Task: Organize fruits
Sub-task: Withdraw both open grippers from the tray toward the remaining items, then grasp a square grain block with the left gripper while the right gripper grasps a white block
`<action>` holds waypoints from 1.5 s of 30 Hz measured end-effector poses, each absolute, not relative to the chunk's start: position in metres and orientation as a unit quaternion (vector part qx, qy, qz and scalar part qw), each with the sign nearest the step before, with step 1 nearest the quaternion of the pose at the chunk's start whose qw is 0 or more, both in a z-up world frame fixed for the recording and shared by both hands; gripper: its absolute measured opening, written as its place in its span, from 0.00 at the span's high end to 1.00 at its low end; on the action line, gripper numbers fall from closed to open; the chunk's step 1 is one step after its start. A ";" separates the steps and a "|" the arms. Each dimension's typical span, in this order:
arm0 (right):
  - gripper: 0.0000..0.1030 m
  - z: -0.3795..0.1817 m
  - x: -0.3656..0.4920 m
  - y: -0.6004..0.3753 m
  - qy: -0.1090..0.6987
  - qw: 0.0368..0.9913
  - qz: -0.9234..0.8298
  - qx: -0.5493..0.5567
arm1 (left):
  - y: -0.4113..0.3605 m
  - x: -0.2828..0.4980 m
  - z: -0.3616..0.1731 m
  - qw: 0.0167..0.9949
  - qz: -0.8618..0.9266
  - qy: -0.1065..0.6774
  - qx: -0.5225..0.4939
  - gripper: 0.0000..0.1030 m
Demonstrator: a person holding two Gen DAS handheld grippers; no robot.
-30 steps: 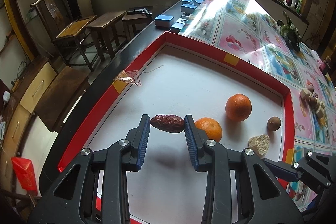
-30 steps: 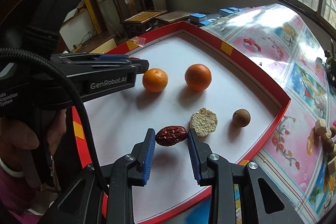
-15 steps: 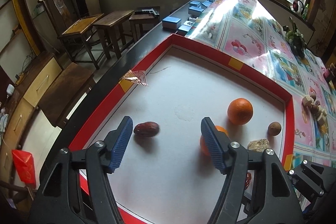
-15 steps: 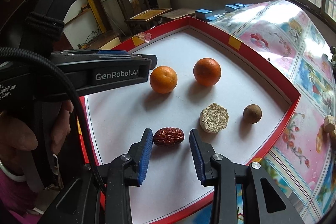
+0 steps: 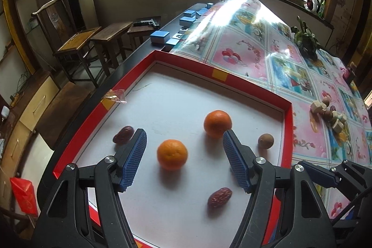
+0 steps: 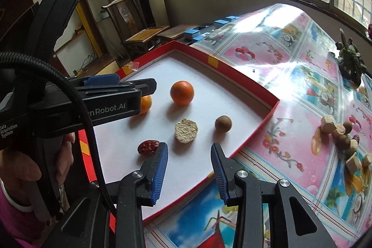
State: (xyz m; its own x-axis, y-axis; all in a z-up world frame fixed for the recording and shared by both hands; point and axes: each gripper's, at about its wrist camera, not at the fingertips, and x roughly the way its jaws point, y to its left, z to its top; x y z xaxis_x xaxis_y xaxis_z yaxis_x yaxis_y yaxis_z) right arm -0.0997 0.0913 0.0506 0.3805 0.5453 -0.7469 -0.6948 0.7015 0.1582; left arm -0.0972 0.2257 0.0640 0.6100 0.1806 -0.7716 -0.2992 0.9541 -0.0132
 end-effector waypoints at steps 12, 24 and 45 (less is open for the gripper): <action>0.61 0.053 -0.086 0.018 0.413 0.853 0.315 -0.054 | 0.161 -0.080 0.062 0.895 0.080 0.436 -0.044 0.33; 0.58 0.043 -0.071 -0.079 0.425 0.877 0.222 -0.009 | 0.099 -0.053 0.053 0.885 0.009 0.466 -0.028 0.33; 0.57 0.025 -0.038 -0.128 0.443 0.876 0.188 0.023 | 0.017 0.044 0.035 0.855 -0.161 0.479 0.114 0.33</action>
